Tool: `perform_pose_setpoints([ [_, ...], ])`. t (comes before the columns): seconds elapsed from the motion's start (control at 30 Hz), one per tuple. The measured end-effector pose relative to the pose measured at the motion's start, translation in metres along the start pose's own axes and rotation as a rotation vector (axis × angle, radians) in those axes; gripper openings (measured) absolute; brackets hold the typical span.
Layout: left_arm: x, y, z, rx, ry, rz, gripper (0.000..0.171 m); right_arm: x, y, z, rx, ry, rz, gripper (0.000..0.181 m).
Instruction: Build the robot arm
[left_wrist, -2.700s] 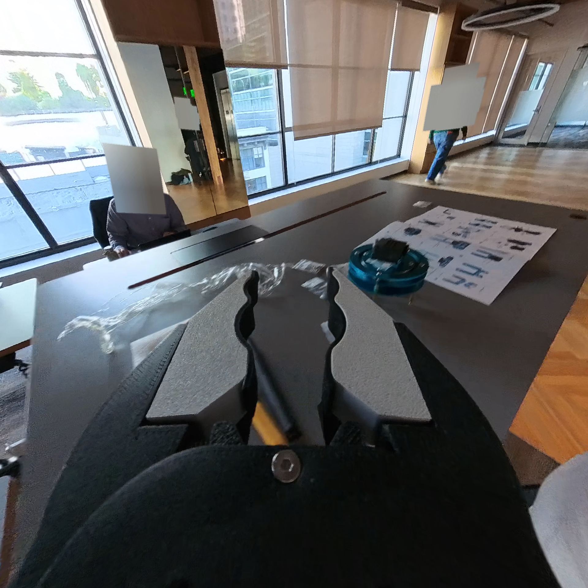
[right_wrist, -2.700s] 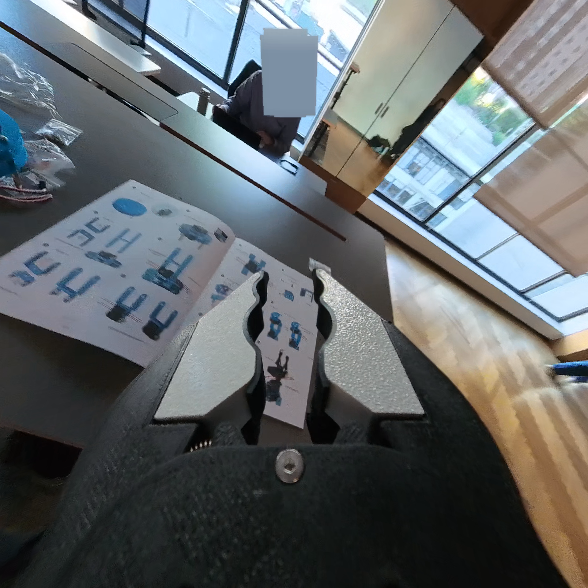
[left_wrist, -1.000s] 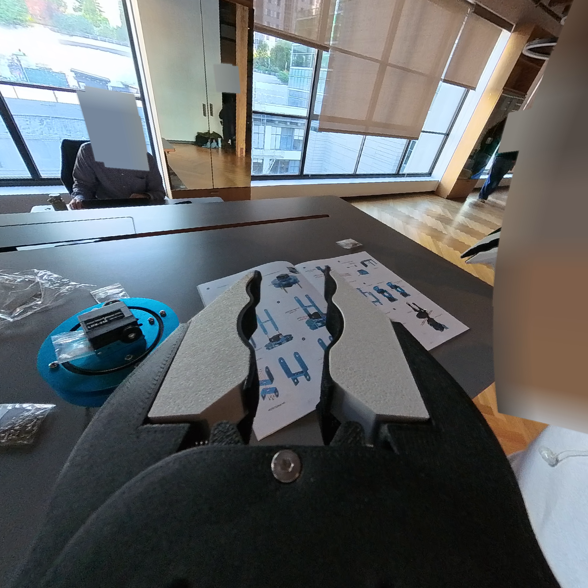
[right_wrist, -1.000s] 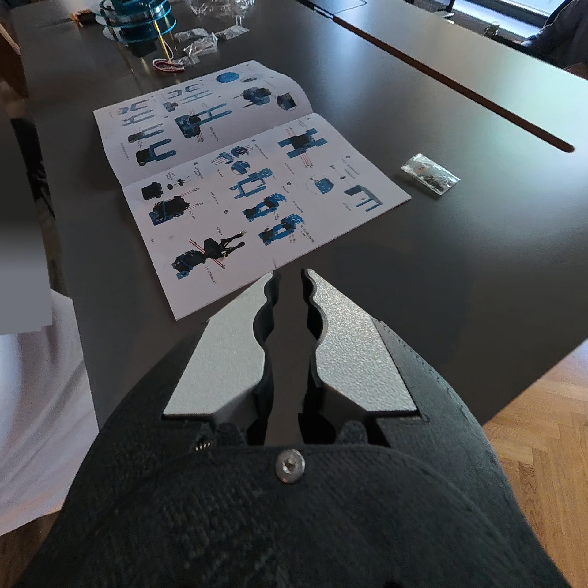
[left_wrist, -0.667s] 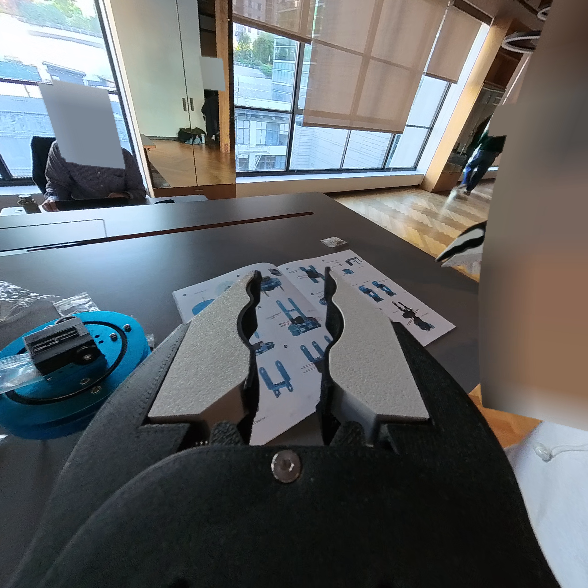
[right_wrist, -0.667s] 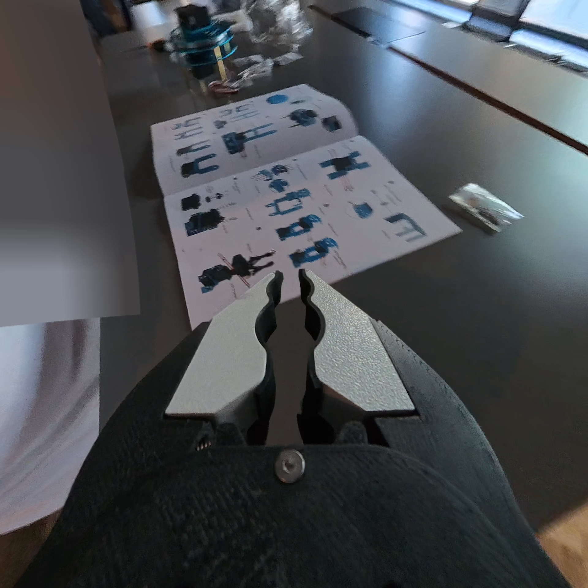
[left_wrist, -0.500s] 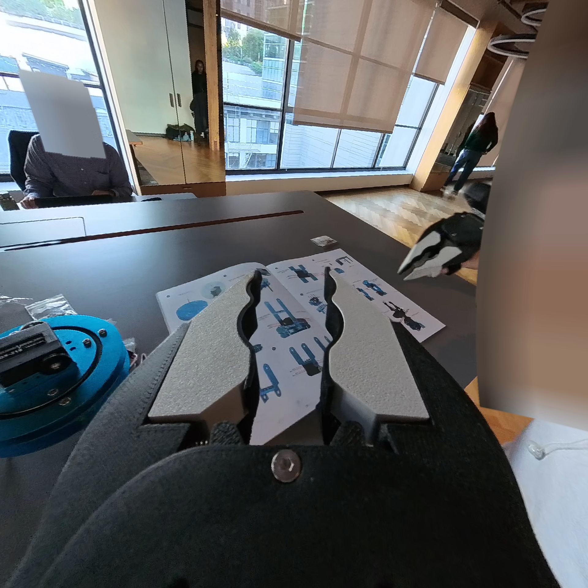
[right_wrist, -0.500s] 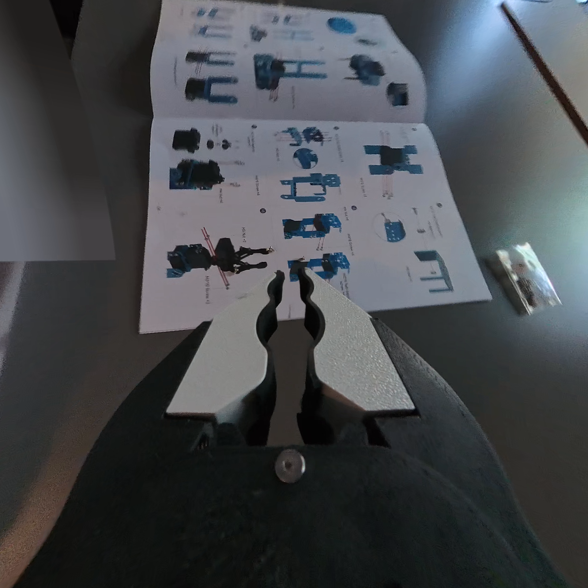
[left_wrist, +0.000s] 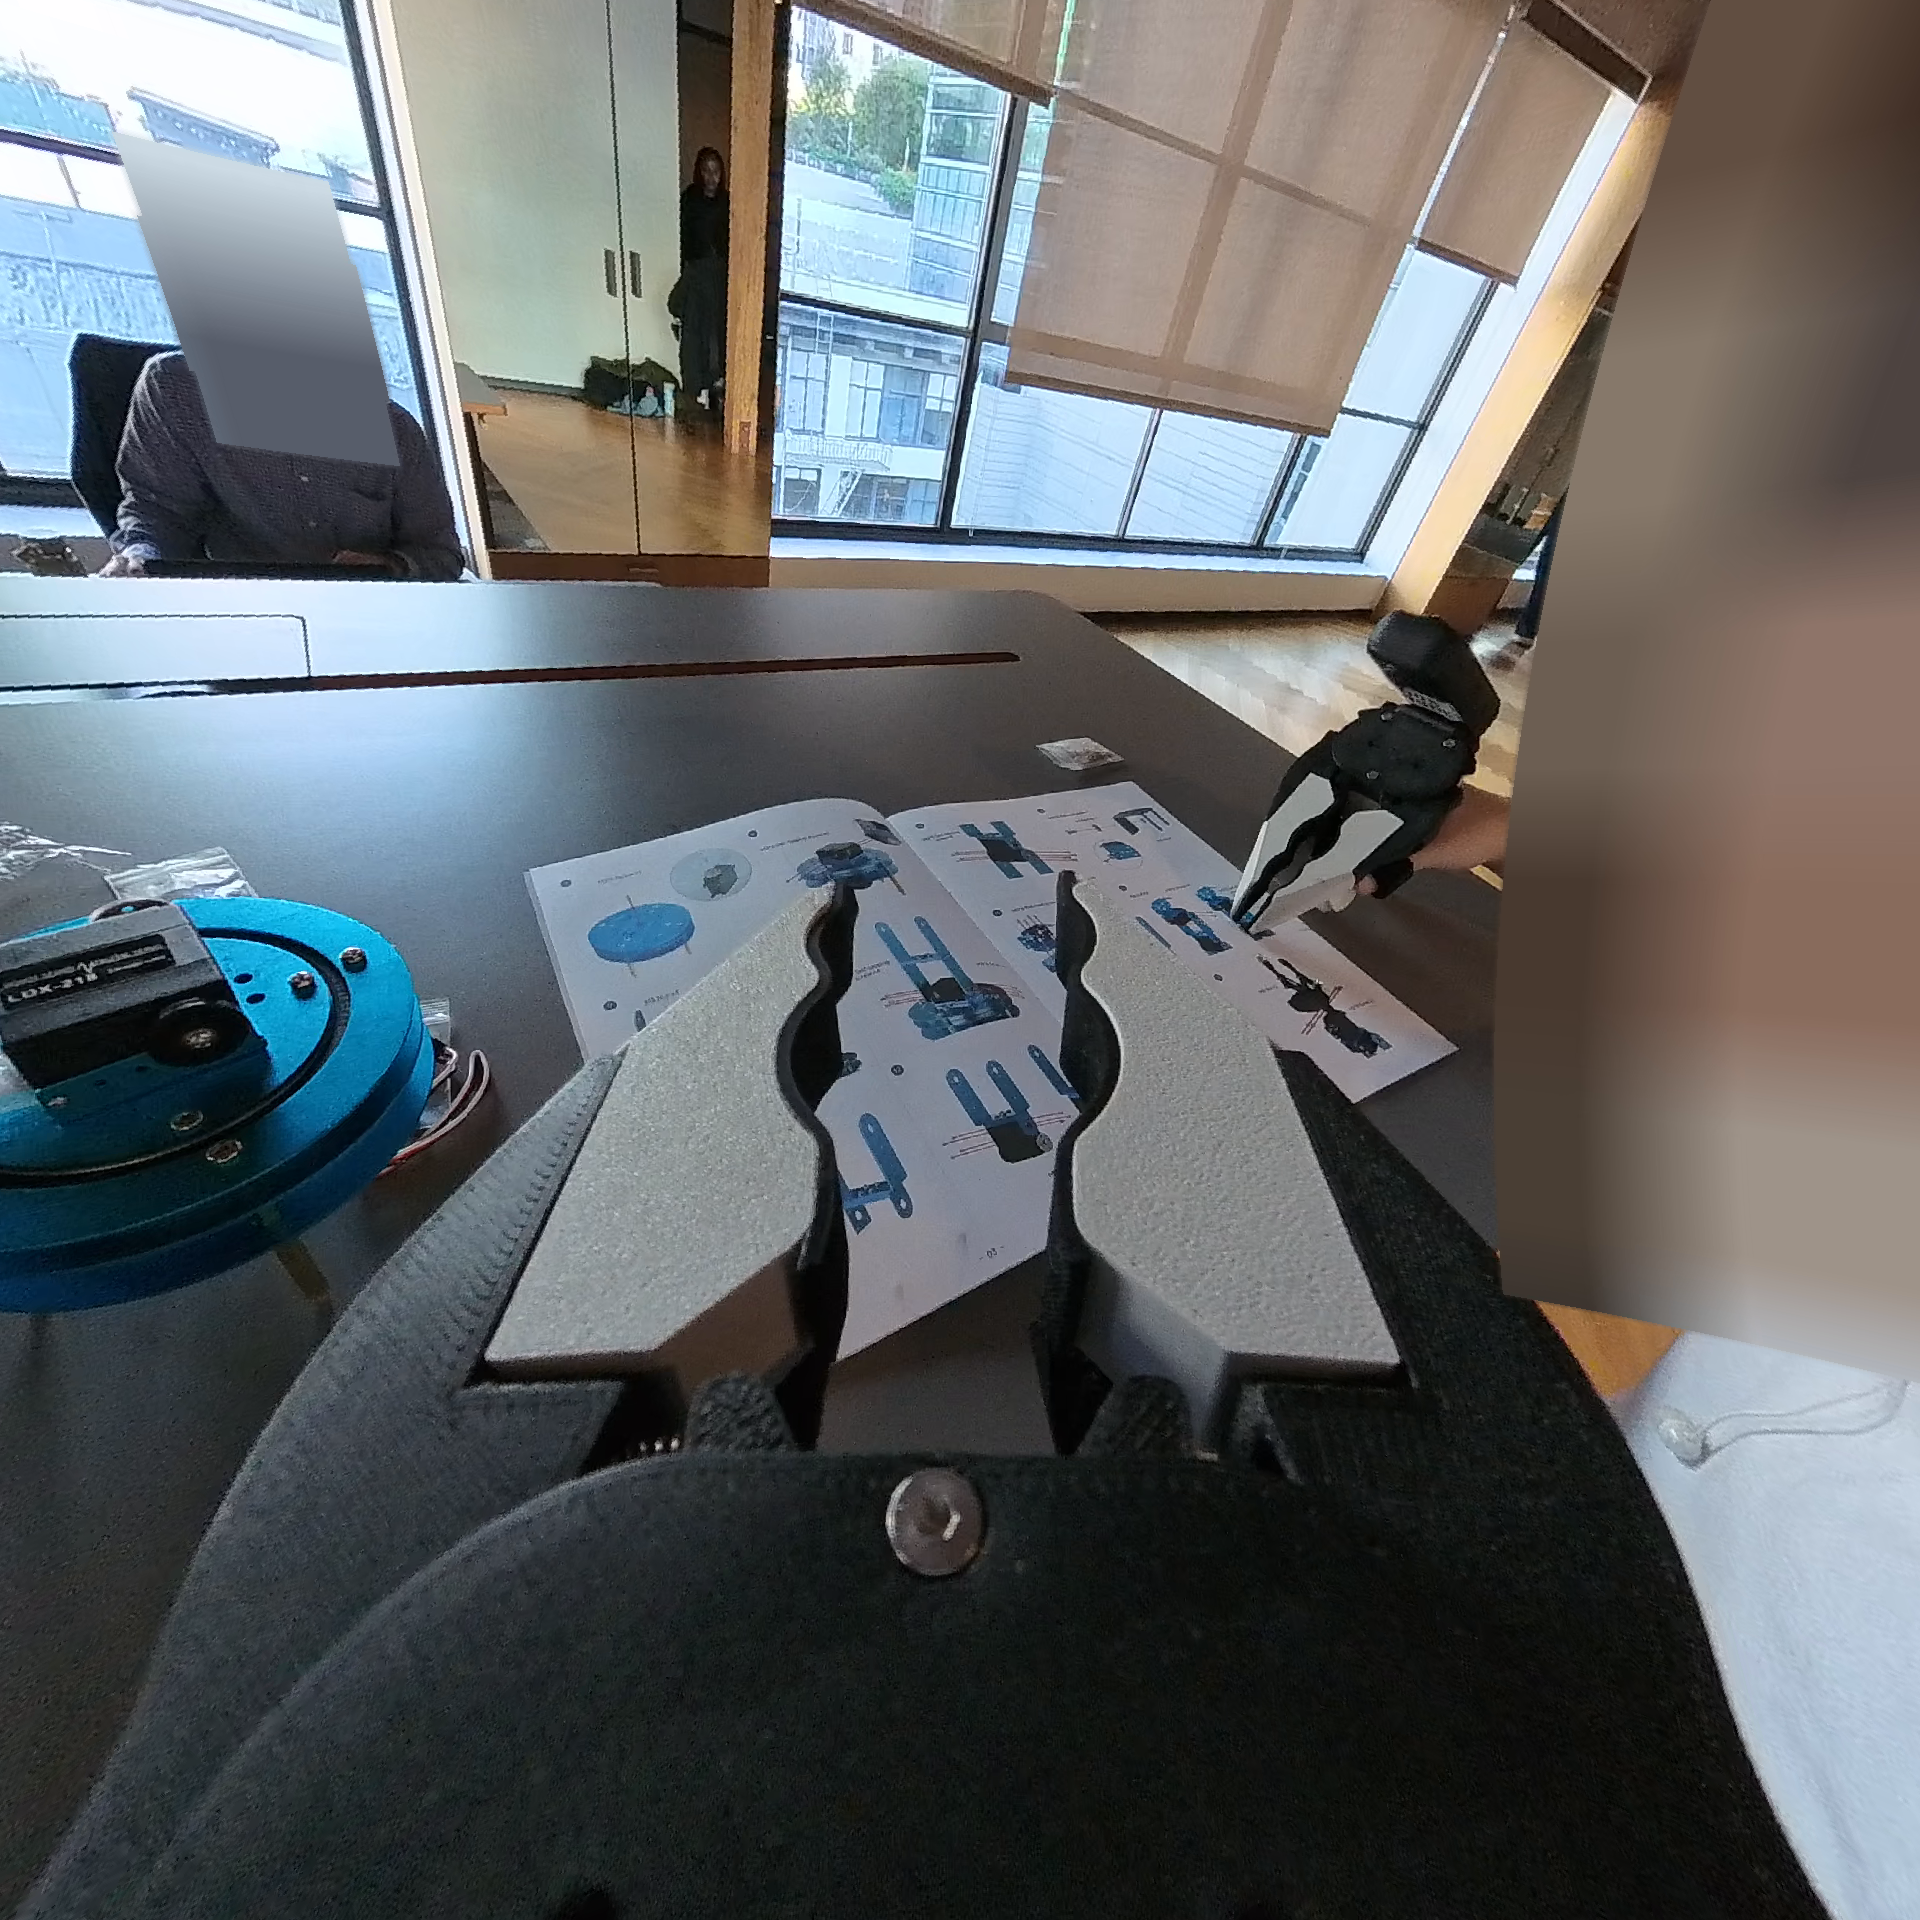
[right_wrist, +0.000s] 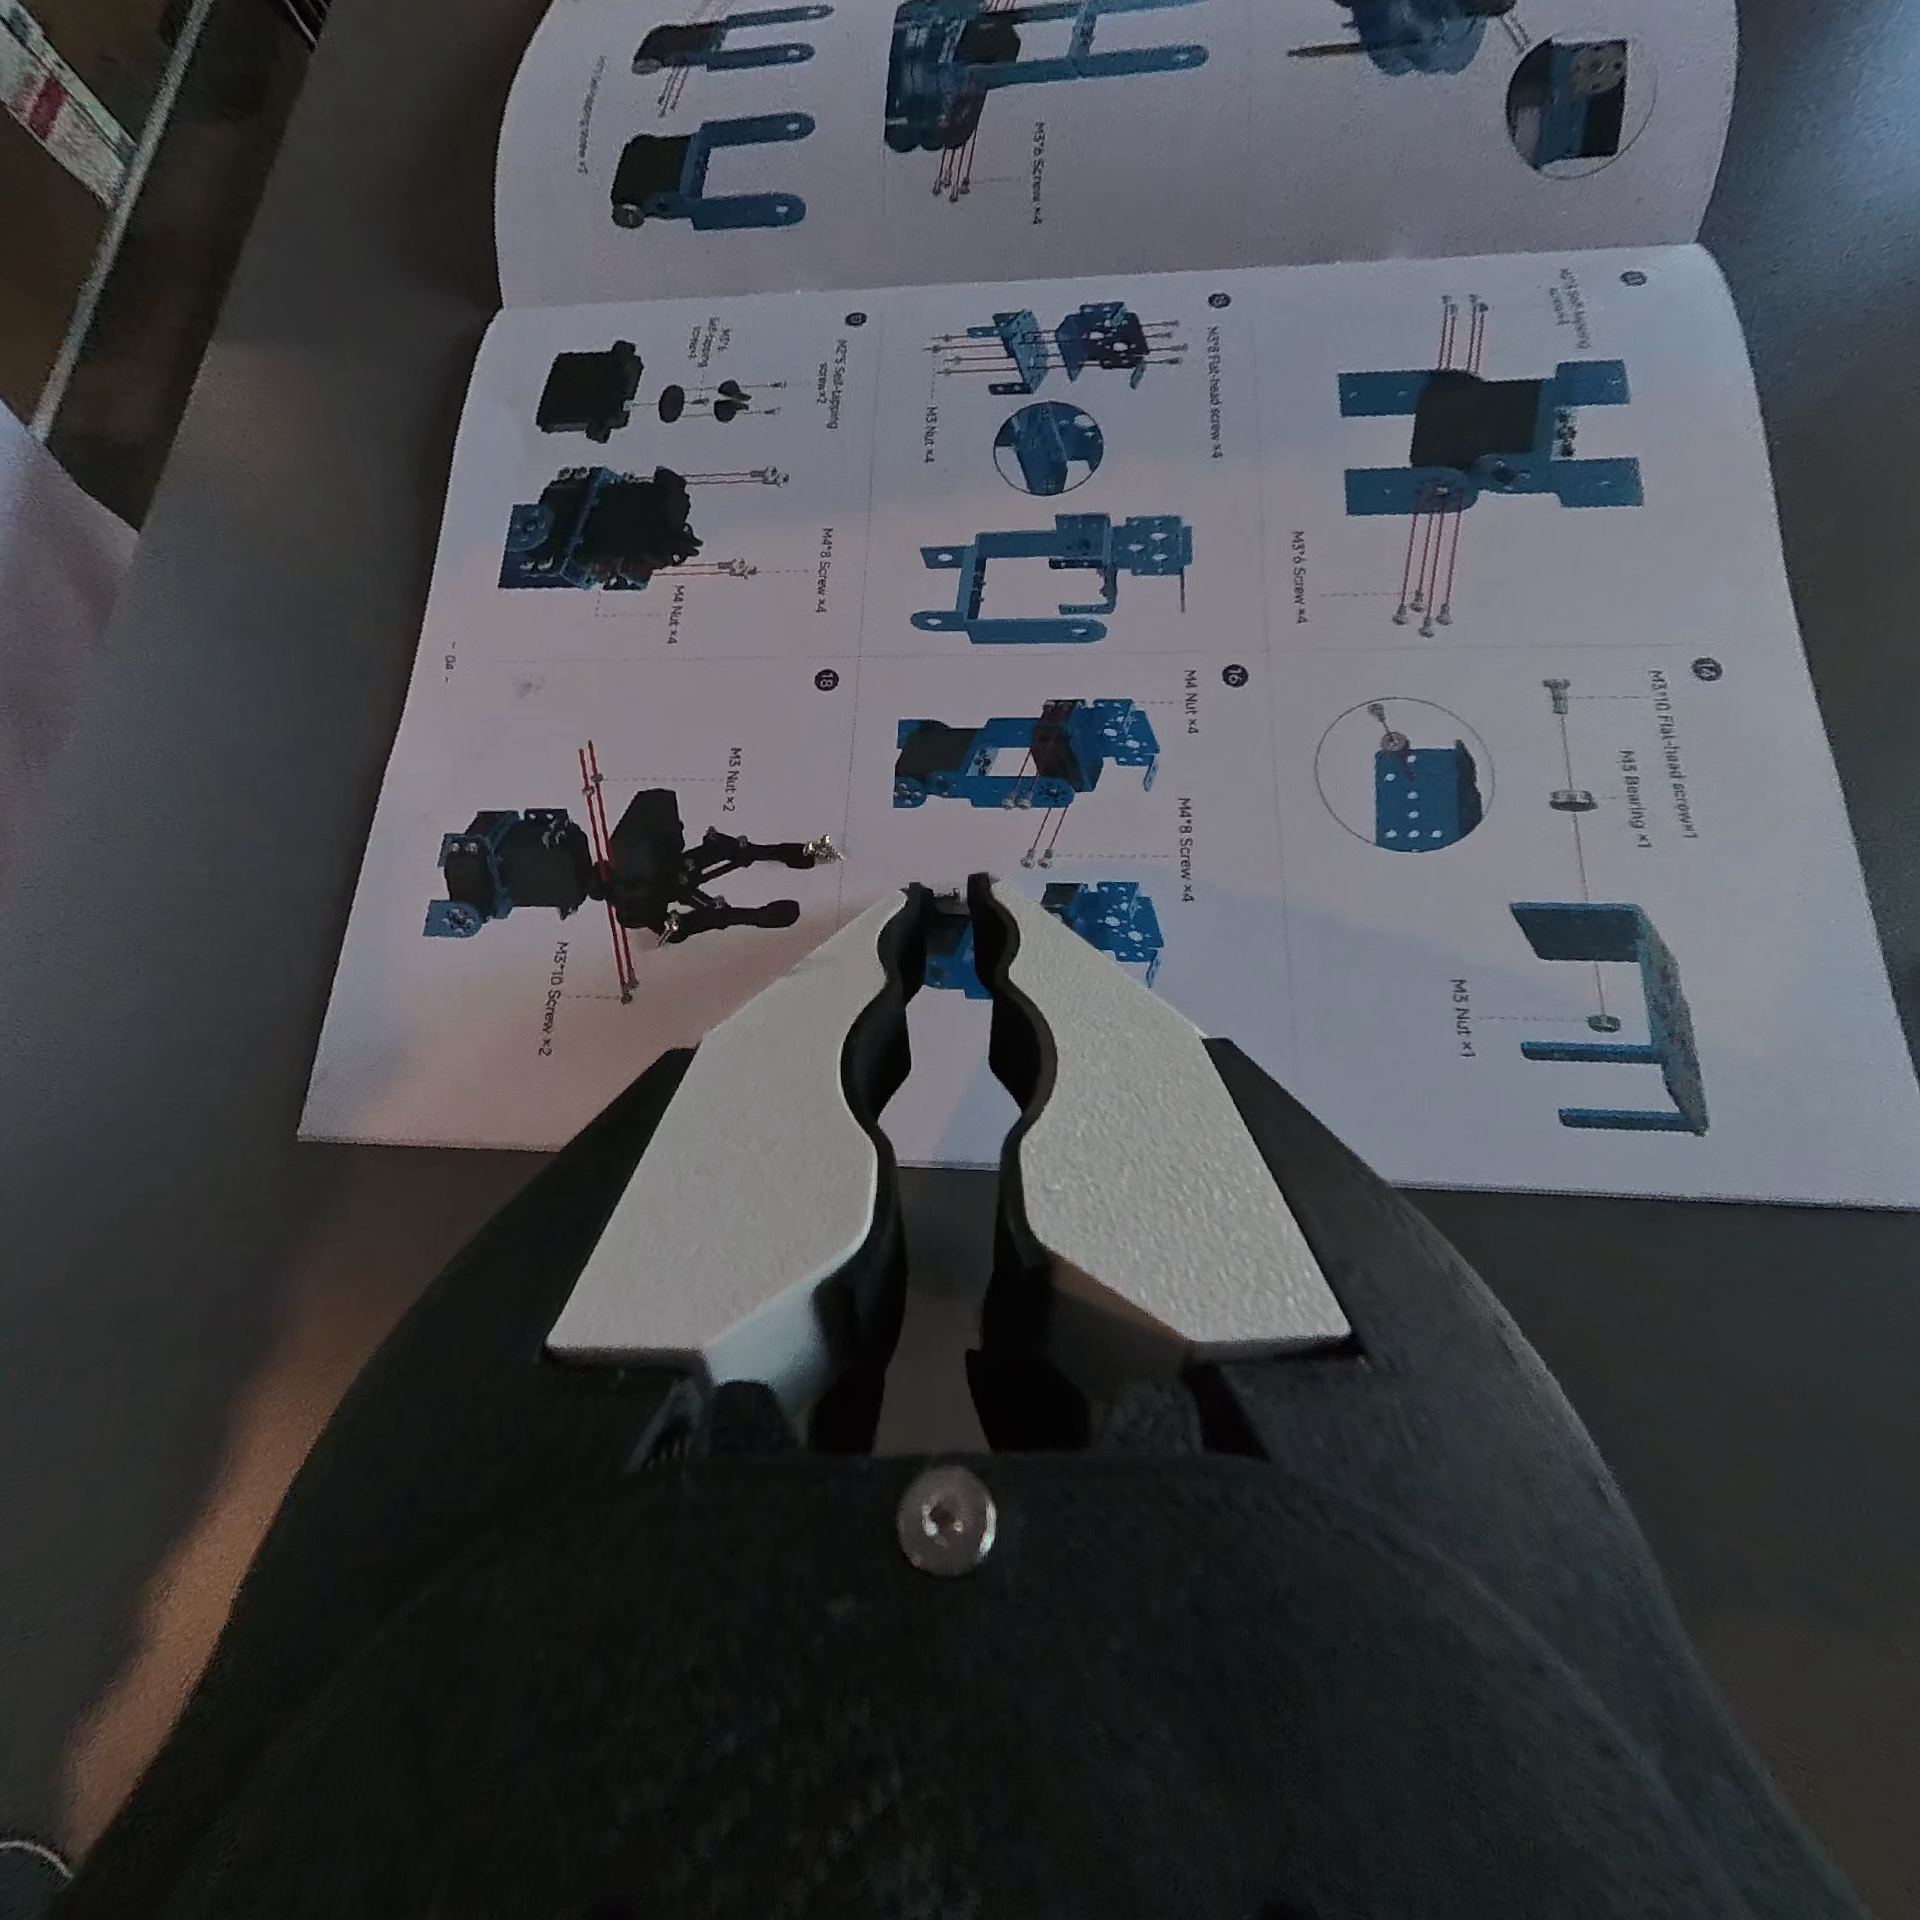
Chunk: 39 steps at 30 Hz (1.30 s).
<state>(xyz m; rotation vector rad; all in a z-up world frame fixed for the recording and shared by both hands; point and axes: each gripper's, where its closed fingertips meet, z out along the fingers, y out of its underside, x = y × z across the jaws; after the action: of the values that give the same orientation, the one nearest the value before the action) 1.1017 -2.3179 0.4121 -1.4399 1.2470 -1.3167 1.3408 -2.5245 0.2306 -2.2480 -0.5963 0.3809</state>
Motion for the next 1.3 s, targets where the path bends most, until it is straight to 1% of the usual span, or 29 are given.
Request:
perform_pose_setpoints([
  [0.23, 0.001, 0.003, 0.003, -0.004, 0.011, -0.013, 0.037, -0.001, 0.001, 0.0, 0.018, -0.054, 0.066, 0.003],
  [0.43, 0.006, 0.003, 0.006, -0.005, 0.022, -0.01, 0.037, -0.004, -0.004, -0.005, 0.049, -0.037, 0.025, 0.003],
  [0.57, 0.009, 0.011, 0.011, -0.004, 0.049, -0.039, 0.037, -0.008, -0.029, -0.015, 0.132, -0.006, -0.031, 0.002],
  [0.67, 0.013, 0.022, 0.016, 0.006, 0.09, -0.089, 0.038, -0.012, -0.056, -0.02, 0.171, 0.026, -0.084, 0.002],
  [0.77, 0.012, 0.031, 0.015, 0.034, 0.112, -0.139, 0.038, -0.017, -0.086, -0.016, 0.194, 0.052, -0.134, 0.002],
  [0.9, -0.002, 0.041, -0.003, 0.063, 0.1, -0.193, 0.038, -0.031, -0.128, 0.005, 0.202, 0.021, -0.193, 0.001],
  [1.03, -0.033, 0.044, -0.035, 0.086, 0.043, -0.213, 0.038, -0.042, -0.167, 0.042, 0.194, -0.014, -0.255, 0.001],
  [1.13, -0.057, 0.042, -0.06, 0.103, 0.021, -0.217, 0.038, -0.039, -0.181, 0.076, 0.154, 0.005, -0.288, 0.001],
  [1.2, -0.073, 0.045, -0.072, 0.088, 0.005, -0.195, 0.038, -0.037, -0.186, 0.096, 0.143, 0.004, -0.267, 0.001],
  [1.3, -0.092, 0.046, -0.085, 0.064, 0.051, -0.194, 0.039, -0.038, -0.198, 0.122, 0.147, -0.004, -0.21, 0.001],
])
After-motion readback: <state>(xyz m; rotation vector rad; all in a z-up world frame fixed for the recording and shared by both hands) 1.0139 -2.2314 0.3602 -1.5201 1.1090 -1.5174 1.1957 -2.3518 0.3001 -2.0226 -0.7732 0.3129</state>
